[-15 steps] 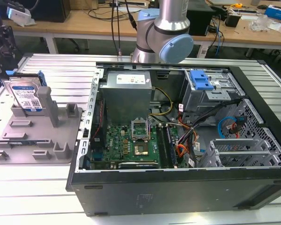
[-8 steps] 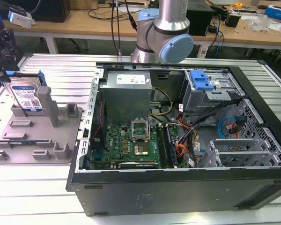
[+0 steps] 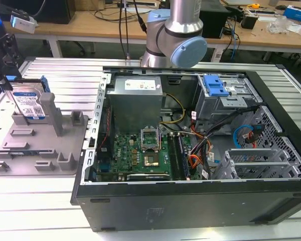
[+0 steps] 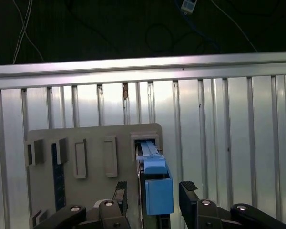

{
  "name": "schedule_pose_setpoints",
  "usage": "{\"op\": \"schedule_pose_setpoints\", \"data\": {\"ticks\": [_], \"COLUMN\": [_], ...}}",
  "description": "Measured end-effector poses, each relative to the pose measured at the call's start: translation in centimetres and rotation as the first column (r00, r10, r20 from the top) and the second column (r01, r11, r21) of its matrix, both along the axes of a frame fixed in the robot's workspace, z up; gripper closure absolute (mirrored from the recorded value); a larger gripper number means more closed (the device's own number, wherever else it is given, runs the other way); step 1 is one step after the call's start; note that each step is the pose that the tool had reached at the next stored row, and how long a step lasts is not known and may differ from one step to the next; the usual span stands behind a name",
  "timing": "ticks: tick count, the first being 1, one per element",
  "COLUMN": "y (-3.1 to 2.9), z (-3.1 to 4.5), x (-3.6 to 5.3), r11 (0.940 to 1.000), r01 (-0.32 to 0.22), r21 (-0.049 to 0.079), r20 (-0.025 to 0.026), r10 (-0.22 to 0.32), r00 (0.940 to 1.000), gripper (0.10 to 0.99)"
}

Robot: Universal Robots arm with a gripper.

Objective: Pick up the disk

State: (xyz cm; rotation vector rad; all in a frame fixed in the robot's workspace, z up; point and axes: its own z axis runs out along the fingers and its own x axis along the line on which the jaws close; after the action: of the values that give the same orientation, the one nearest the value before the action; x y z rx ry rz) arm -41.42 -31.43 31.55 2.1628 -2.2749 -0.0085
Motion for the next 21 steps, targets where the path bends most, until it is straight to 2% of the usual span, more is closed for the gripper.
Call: {"op": "schedule_pose_setpoints", "data": {"ticks": [12, 14, 15, 21], "y": [0.24, 0.25, 0.26, 0.26], "z": [-0.75, -0.89, -0.93, -1.14], "x": [-0.12, -0.13, -0.13, -0.13], "r11": [1.0000, 1.0000, 0.9999, 0.9999], "r01": [-0.007, -0.009, -0.009, -0.012], "r21": [-0.003, -0.004, -0.004, -0.004], "r20": [0.0000, 0.0000, 0.0000, 0.0000], "r10": [0.007, 0.009, 0.009, 0.012], "r00": [1.0000, 1.0000, 1.0000, 0.9999], "gripper": [0.529, 0.545, 0.616, 0.616]}}
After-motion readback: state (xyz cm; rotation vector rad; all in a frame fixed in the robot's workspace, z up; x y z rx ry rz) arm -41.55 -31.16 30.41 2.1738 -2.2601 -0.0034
